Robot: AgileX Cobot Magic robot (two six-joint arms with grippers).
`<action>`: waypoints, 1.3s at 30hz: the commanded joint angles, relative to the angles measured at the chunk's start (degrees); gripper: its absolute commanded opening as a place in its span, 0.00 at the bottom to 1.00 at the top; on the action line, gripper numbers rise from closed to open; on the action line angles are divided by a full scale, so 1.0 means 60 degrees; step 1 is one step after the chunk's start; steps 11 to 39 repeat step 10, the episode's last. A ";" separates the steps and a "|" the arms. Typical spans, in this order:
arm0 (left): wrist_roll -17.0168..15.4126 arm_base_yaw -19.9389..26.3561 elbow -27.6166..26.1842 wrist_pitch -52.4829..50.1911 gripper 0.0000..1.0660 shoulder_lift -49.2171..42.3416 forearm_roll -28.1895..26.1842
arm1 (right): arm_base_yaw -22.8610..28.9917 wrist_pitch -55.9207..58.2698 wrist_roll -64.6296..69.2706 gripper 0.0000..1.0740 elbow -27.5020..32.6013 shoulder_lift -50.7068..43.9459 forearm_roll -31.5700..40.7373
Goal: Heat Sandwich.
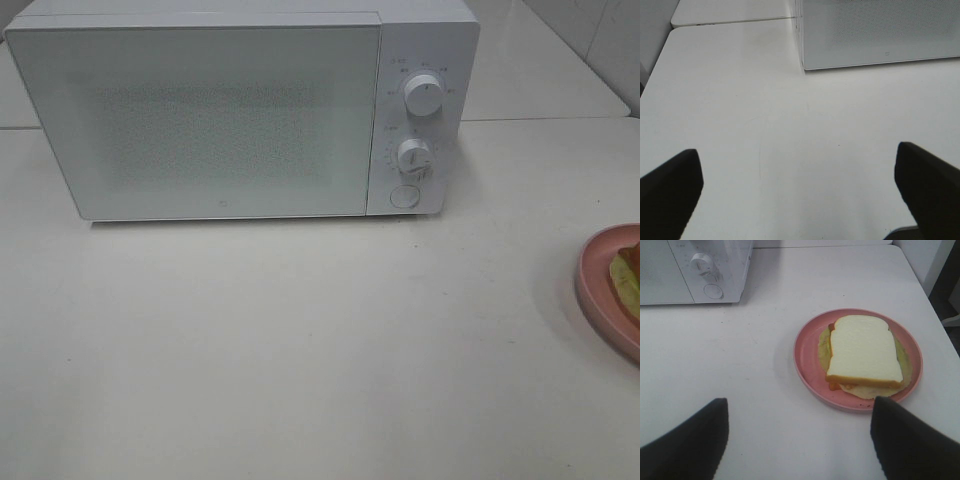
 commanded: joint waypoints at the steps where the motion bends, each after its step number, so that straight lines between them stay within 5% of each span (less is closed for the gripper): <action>1: -0.0048 0.0038 0.0048 -0.0067 0.94 -0.0258 0.0010 | -0.0067 -0.0095 -0.0181 0.70 0.0010 -0.0248 -0.0048; 39: -0.0048 0.0038 0.0048 -0.0067 0.94 -0.0258 0.0010 | -0.0067 -0.0095 -0.0172 0.70 0.0010 -0.0248 -0.0048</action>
